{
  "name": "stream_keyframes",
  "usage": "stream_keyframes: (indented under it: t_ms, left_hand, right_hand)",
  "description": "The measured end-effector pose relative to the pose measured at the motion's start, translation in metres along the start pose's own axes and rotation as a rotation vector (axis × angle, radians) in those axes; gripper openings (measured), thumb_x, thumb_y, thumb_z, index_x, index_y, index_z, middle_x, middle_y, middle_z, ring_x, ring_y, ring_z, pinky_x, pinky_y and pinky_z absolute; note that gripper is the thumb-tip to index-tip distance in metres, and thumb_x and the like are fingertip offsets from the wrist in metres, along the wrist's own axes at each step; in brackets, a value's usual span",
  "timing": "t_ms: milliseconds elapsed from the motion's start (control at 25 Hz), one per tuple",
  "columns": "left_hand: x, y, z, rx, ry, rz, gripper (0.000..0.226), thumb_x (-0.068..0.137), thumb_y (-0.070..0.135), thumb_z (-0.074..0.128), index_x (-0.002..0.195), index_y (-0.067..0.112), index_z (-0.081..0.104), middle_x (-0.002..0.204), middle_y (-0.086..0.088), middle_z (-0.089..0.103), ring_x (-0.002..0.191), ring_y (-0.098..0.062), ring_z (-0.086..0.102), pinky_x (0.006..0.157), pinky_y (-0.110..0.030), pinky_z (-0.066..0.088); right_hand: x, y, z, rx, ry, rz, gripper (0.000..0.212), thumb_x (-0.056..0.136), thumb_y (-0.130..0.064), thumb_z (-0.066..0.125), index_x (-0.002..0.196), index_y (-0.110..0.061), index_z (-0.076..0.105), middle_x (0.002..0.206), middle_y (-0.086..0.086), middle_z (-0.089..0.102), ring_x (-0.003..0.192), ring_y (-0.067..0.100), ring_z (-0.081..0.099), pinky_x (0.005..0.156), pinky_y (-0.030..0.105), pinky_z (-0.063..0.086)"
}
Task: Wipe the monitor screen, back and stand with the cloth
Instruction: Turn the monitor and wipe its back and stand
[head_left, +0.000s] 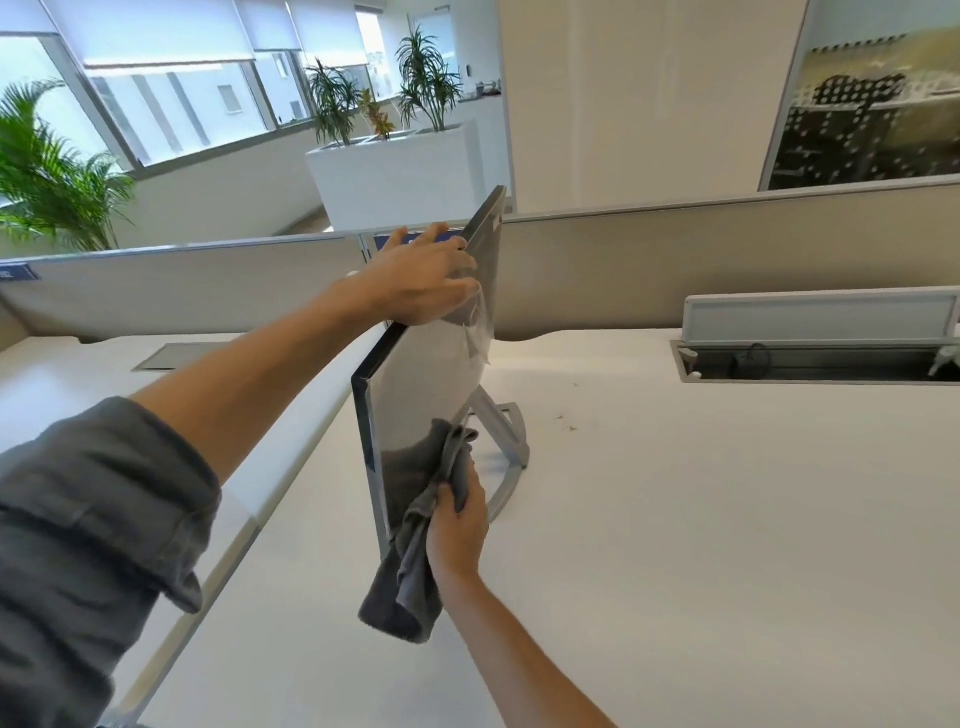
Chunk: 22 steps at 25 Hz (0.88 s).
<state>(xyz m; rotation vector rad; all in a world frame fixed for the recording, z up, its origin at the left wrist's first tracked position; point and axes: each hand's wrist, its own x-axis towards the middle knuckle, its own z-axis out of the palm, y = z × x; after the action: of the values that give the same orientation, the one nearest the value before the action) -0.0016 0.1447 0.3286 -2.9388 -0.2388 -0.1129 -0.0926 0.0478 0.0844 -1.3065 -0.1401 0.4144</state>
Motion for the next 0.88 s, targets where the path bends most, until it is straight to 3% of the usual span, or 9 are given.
stream_keyframes:
  t_ms: [80, 200, 280, 360, 480, 600, 680, 800, 880]
  left_hand:
    - [0.002, -0.004, 0.001, -0.020, 0.015, 0.000, 0.046, 0.096, 0.038, 0.032, 0.133, 0.018, 0.052, 0.152, -0.002, 0.035, 0.144, -0.020, 0.016, 0.115, -0.053, 0.005]
    - [0.007, -0.008, 0.002, -0.066, 0.042, -0.014, 0.059, 0.088, 0.039, 0.024, 0.139, 0.016, 0.045, 0.152, -0.006, 0.036, 0.143, -0.020, 0.023, 0.118, -0.051, 0.007]
    - [0.011, -0.009, 0.002, -0.074, 0.061, -0.026, 0.059, 0.087, 0.036, 0.022, 0.136, 0.015, 0.047, 0.150, -0.008, 0.039, 0.140, -0.021, 0.028, 0.117, -0.049, 0.010]
    - [0.014, -0.011, 0.001, -0.090, 0.063, -0.037, 0.061, 0.086, 0.035, 0.020, 0.138, 0.015, 0.045, 0.150, -0.008, 0.039, 0.140, -0.021, 0.028, 0.117, -0.048, 0.011]
    - [0.011, -0.013, 0.004, -0.185, 0.082, -0.070, 0.065, 0.085, 0.033, 0.017, 0.145, 0.018, 0.038, 0.148, -0.011, 0.040, 0.135, -0.026, 0.032, 0.114, -0.047, 0.016]
    - [0.015, -0.016, 0.006, -0.216, 0.082, -0.065, 0.065, 0.085, 0.032, 0.018, 0.146, 0.021, 0.036, 0.147, -0.011, 0.040, 0.134, -0.027, 0.033, 0.113, -0.049, 0.017]
    - [0.021, -0.016, 0.005, -0.222, 0.048, -0.051, 0.061, 0.085, 0.030, 0.019, 0.139, 0.021, 0.045, 0.147, -0.007, 0.040, 0.137, -0.024, 0.030, 0.114, -0.048, 0.015]
    - [0.033, -0.020, 0.004, -0.235, 0.048, -0.079, 0.047, 0.083, 0.029, 0.020, 0.106, 0.014, 0.058, 0.124, -0.007, 0.053, 0.122, -0.029, 0.043, 0.106, -0.043, 0.023]
    - [0.036, -0.022, 0.004, -0.217, 0.050, -0.075, 0.048, 0.083, 0.030, 0.020, 0.106, 0.013, 0.059, 0.128, -0.008, 0.053, 0.125, -0.029, 0.042, 0.107, -0.044, 0.021]
  right_hand:
    - [0.016, -0.028, -0.005, 0.019, 0.041, -0.048, 0.037, 0.101, -0.014, 0.042, 0.125, -0.042, 0.042, 0.119, -0.019, 0.057, 0.111, -0.006, 0.054, 0.104, 0.024, 0.044]
    - [0.038, -0.086, -0.001, 0.017, 0.042, -0.337, 0.035, 0.102, -0.020, 0.044, 0.132, -0.038, 0.043, 0.126, -0.024, 0.051, 0.114, -0.018, 0.045, 0.098, 0.003, 0.035]
    - [0.050, -0.107, 0.011, -0.047, -0.027, -0.524, 0.043, 0.099, -0.024, 0.044, 0.142, -0.030, 0.040, 0.143, -0.012, 0.044, 0.130, -0.003, 0.039, 0.108, 0.011, 0.031]
    - [0.065, -0.109, 0.017, -0.143, -0.027, -0.573, 0.050, 0.096, -0.030, 0.041, 0.146, -0.028, 0.037, 0.150, -0.007, 0.037, 0.135, 0.005, 0.034, 0.111, 0.017, 0.026]
    - [0.115, -0.103, 0.010, -0.274, -0.016, -0.405, 0.046, 0.098, -0.025, 0.044, 0.144, -0.024, 0.042, 0.147, -0.001, 0.042, 0.131, 0.016, 0.040, 0.107, 0.021, 0.029]
    - [0.153, -0.115, -0.008, -0.245, -0.030, -0.206, 0.037, 0.100, -0.024, 0.046, 0.137, -0.025, 0.051, 0.128, 0.002, 0.057, 0.118, 0.022, 0.054, 0.106, 0.038, 0.043]
    - [0.157, -0.132, -0.007, -0.166, -0.007, -0.294, 0.036, 0.100, -0.029, 0.047, 0.134, -0.022, 0.052, 0.124, 0.001, 0.057, 0.114, 0.018, 0.055, 0.103, 0.038, 0.046]
    - [0.152, -0.150, 0.018, -0.140, -0.081, -0.515, 0.046, 0.096, -0.043, 0.045, 0.140, -0.027, 0.043, 0.137, 0.000, 0.045, 0.126, 0.016, 0.045, 0.107, 0.034, 0.038]
    - [0.159, -0.142, 0.031, -0.190, -0.055, -0.507, 0.053, 0.095, -0.050, 0.040, 0.144, -0.030, 0.036, 0.145, 0.000, 0.039, 0.132, 0.018, 0.037, 0.111, 0.038, 0.034]
